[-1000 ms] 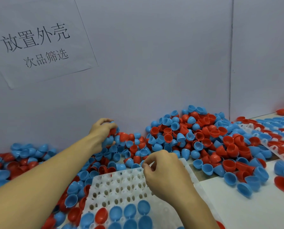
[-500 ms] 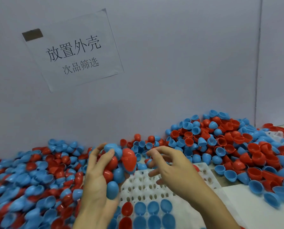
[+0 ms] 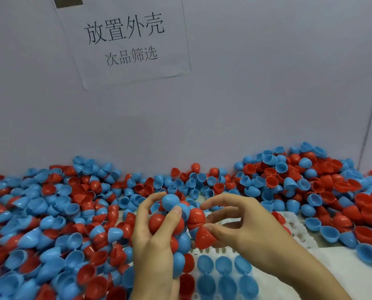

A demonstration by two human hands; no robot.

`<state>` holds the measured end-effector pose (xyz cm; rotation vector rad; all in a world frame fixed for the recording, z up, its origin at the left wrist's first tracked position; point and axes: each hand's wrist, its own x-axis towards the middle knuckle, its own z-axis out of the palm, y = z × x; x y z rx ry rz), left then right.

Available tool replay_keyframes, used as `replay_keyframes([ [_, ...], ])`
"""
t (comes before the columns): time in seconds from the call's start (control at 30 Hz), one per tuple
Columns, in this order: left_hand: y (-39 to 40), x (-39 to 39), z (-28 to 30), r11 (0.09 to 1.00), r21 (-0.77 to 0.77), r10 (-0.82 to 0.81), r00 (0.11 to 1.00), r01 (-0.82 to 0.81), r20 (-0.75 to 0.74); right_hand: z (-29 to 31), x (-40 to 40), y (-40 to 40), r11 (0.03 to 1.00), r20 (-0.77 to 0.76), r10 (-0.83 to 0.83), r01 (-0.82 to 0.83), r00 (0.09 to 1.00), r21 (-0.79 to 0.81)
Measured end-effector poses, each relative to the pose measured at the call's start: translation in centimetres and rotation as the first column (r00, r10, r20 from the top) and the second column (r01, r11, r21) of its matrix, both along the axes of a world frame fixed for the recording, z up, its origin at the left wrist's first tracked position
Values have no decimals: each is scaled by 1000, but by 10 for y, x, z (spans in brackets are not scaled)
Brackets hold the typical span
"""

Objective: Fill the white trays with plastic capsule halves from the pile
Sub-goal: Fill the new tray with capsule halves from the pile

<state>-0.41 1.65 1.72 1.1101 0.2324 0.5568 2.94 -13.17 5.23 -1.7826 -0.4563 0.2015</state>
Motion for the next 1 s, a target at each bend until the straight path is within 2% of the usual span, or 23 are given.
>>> replay_keyframes([
  [0.23, 2, 6, -7, 992, -120, 34, 999, -34, -6, -6, -2, 9, 999, 59, -27, 29, 998, -35],
  [0.37, 1, 6, -8, 989, -139, 44, 999, -42, 8, -4, -4, 10, 998, 73, -57, 59, 996, -23],
  [0.47, 1, 6, -7, 991, -120, 59, 998, -57, 11, -2, -5, 11, 997, 98, -63, 66, 993, -28],
  [0.57, -1, 4, -6, 995, -33, 94, 995, -92, 37, -2, -4, 10, 994, 147, -65, 76, 987, -75],
  [0.7, -1, 4, -7, 994, 20, 108, 993, -109, 45, -1, -6, 9, 971, 285, -35, 100, 958, -217],
  [0.83, -2, 4, -8, 992, 87, 87, 996, -89, 22, 2, -7, 9, 889, 434, 43, 164, 900, -428],
  [0.93, -2, 3, -7, 991, 130, 31, 1000, -31, -3, 2, -6, 9, 884, 431, 61, 152, 901, -442],
  [1.0, -1, 4, -7, 995, 103, -3, 999, 7, -35, 1, -5, 8, 901, 405, 51, 133, 913, -413],
])
